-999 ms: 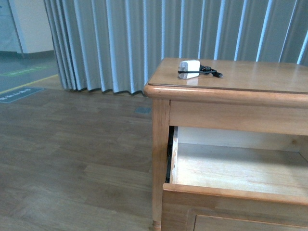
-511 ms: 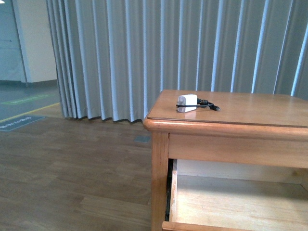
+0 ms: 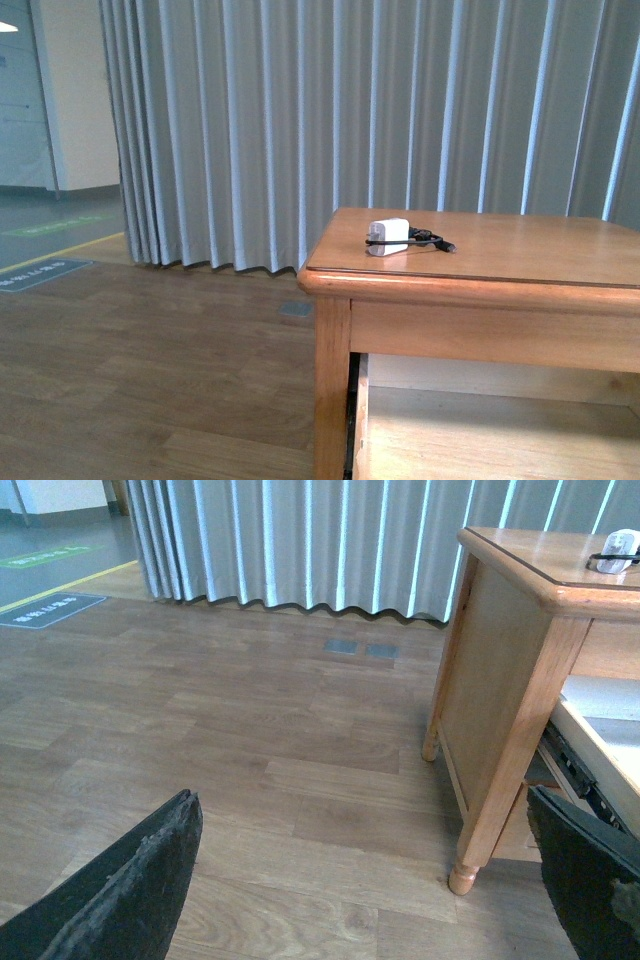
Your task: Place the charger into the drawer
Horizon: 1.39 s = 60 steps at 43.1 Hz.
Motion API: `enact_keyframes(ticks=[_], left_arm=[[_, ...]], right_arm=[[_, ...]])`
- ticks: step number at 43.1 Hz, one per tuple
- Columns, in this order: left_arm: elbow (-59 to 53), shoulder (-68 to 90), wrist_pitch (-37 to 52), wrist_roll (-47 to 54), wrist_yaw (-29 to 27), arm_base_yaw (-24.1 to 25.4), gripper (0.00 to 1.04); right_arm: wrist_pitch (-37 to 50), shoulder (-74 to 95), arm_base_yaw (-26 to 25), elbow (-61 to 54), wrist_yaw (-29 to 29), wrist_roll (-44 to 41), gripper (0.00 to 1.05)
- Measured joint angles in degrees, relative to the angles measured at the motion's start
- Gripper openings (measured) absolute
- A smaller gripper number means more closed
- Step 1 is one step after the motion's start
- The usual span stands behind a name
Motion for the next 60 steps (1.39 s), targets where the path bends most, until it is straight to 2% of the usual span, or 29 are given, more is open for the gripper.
enact_keyframes(ticks=[3, 10, 11, 14, 15, 17, 26, 28, 29, 31, 33, 35, 39, 42, 51, 60], left_arm=[[0.00, 0.02, 0.00, 0.00, -0.02, 0.00, 0.99], [0.00, 0.02, 0.00, 0.00, -0.02, 0.00, 0.99], [0.00, 0.02, 0.00, 0.00, 0.00, 0.00, 0.99], [0.00, 0.02, -0.02, 0.00, 0.00, 0.00, 0.99], [0.00, 0.02, 0.00, 0.00, 0.00, 0.00, 0.99], [0.00, 0.02, 0.00, 0.00, 0.00, 0.00, 0.99], [0.00, 0.02, 0.00, 0.00, 0.00, 0.00, 0.99], [0.02, 0.76, 0.24, -1.22, -4.26, -1.33, 0.99], [0.11, 2.51, 1.46, -3.04, -10.80, -3.56, 0.99], [0.55, 7.30, 4.74, -6.56, -20.50, -7.15, 0.99], [1.53, 14.36, 10.12, -9.09, -25.03, -8.98, 0.99], [3.45, 22.10, 15.58, -10.80, -25.38, -9.51, 0.99], [8.68, 38.16, 25.07, -12.37, -21.33, -11.19, 0.99], [11.67, 45.57, 28.50, -12.28, -19.50, -12.20, 0.99], [26.12, 66.25, 31.52, -9.88, -14.12, -15.34, 0.99], [42.91, 80.19, 29.44, -6.51, -8.83, -18.53, 0.99]], right_arm=[[2.82, -1.66, 1.11, -1.38, 1.14, 0.02, 0.72], [1.09, -5.75, 3.74, -2.69, 3.45, 0.04, 0.45], [0.35, -6.69, 4.39, -3.02, 4.17, 0.02, 0.38], [-1.14, -8.55, 8.31, -3.54, 9.62, 0.04, 0.26], [-1.36, -8.85, 9.18, -3.67, 10.01, -0.07, 0.28], [-1.46, -9.44, 10.69, -3.76, 10.03, 0.00, 0.38], [-1.53, -9.60, 10.99, -3.78, 10.51, 0.02, 0.77], [-1.53, -9.60, 10.99, -3.78, 10.51, 0.04, 0.84], [-1.53, -9.60, 10.99, -3.78, 10.51, 0.02, 0.89], [-1.53, -9.60, 10.99, -3.78, 10.51, 0.04, 0.97], [-1.53, -9.60, 11.02, -3.78, 10.51, 0.17, 0.97], [-1.53, -9.60, 11.02, -3.78, 10.49, 0.17, 0.96], [-1.53, -9.60, 11.02, -3.78, 10.51, 0.20, 0.96], [-1.53, -9.60, 11.02, -3.78, 10.51, 0.20, 0.96], [-1.53, -9.60, 11.02, -3.78, 10.51, 0.20, 0.96], [-1.53, -9.60, 11.02, -3.78, 10.51, 0.20, 0.96]])
